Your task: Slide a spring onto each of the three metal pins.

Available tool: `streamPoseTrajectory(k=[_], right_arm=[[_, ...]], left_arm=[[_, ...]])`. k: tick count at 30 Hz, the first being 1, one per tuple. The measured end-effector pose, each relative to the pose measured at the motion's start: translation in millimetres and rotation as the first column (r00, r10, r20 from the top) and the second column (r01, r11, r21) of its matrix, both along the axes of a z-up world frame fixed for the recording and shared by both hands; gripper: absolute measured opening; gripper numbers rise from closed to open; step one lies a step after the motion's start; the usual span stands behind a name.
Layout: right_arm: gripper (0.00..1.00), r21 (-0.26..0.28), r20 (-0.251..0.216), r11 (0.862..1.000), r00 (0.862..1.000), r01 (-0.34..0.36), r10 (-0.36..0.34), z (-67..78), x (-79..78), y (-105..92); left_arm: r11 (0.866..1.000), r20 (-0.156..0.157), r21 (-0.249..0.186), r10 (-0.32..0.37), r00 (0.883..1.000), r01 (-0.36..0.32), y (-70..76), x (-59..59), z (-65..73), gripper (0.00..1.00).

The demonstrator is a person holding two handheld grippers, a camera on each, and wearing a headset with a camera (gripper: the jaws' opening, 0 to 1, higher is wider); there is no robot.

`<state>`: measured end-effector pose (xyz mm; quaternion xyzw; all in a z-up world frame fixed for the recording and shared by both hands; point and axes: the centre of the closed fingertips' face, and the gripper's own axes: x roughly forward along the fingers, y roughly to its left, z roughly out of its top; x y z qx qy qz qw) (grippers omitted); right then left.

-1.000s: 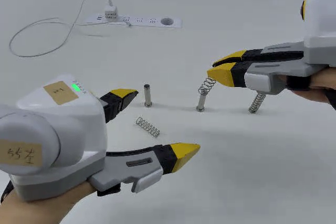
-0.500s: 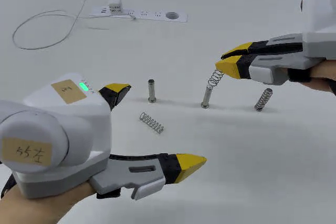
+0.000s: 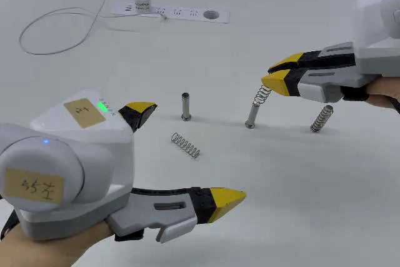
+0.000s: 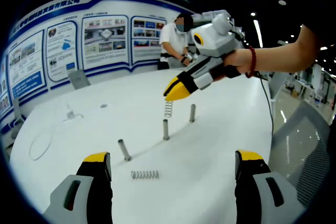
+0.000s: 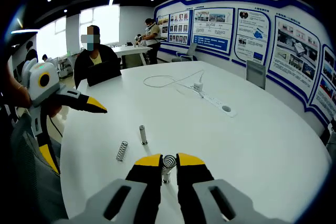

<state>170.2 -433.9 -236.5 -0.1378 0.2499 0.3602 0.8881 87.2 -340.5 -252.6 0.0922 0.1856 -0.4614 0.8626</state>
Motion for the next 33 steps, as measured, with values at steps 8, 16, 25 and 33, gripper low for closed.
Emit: streamPoseTrajectory(k=[8, 16, 25, 33], right_arm=[[0.11, -0.008, -0.012, 1.0, 1.0, -0.005, 0.004, -7.1, 5.7, 0.2], [0.11, -0.017, -0.015, 1.0, 1.0, -0.01, 0.009, -11.9, 7.1, 0.8], [0.11, -0.039, 0.0, 0.999, 1.0, -0.027, 0.027, -11.2, 8.5, 2.5], [0.11, -0.082, 0.007, 0.996, 0.999, -0.04, 0.04, -13.3, 6.9, 1.7]], left_arm=[[1.0, -0.011, 0.002, 0.004, 1.0, -0.004, 0.9, 0.3, -2.9, 1.0], [1.0, -0.015, 0.004, 0.004, 1.0, -0.004, 1.7, 0.4, -4.4, 0.99], [1.0, -0.017, 0.008, 0.0, 1.0, 0.0, 1.7, 1.5, -5.6, 0.98], [1.0, -0.018, 0.004, -0.006, 1.0, 0.006, 0.0, 1.0, -6.0, 0.97]])
